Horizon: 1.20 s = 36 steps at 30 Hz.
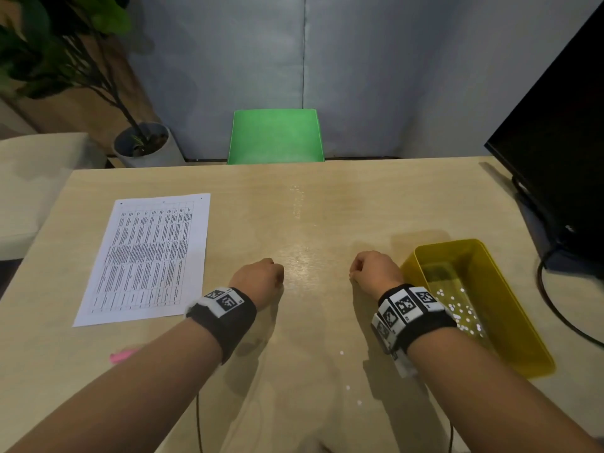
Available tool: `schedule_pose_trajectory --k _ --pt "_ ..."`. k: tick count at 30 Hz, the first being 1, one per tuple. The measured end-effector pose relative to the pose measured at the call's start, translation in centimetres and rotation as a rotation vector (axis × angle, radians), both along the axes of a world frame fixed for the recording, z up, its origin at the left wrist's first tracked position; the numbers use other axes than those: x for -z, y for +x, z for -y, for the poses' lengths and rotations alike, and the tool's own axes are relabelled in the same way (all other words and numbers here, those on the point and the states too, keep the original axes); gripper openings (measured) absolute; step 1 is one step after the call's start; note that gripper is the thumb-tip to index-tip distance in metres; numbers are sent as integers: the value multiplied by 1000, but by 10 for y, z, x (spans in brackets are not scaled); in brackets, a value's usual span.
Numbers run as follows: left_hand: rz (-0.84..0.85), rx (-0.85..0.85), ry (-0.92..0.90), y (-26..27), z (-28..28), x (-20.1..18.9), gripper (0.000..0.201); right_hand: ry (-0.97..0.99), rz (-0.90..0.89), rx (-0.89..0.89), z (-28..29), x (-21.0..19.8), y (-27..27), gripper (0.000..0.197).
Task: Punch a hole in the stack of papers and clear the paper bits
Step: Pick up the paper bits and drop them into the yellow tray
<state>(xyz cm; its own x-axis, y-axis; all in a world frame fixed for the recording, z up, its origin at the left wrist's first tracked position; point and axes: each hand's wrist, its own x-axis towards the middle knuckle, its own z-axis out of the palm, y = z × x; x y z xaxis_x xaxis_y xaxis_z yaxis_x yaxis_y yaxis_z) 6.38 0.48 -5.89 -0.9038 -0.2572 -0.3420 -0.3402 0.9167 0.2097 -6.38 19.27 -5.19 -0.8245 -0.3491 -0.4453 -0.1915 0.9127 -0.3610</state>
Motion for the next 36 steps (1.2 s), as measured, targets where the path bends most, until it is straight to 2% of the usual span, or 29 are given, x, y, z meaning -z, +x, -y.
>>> schedule_pose_trajectory --k 8,13,20,28,32,36 --pt "-4 -11 17 -2 0 2 23 -38 45 66 -2 -1 -4 20" --pt "-4 -29 51 -11 0 -12 17 -79 66 45 -4 -13 -5 16" --pt "-192 76 67 -48 -27 -74 19 -206 21 12 -25 -80 -8 15" --pt "-371 298 58 -94 -102 -144 16 -262 -105 108 -91 -168 -15 7" --pt "-384 401 56 -109 -144 -156 13 -221 -169 140 -129 -182 -19 7" --pt "-332 455 47 -119 -170 -155 14 -158 -163 144 -158 -179 -19 7"
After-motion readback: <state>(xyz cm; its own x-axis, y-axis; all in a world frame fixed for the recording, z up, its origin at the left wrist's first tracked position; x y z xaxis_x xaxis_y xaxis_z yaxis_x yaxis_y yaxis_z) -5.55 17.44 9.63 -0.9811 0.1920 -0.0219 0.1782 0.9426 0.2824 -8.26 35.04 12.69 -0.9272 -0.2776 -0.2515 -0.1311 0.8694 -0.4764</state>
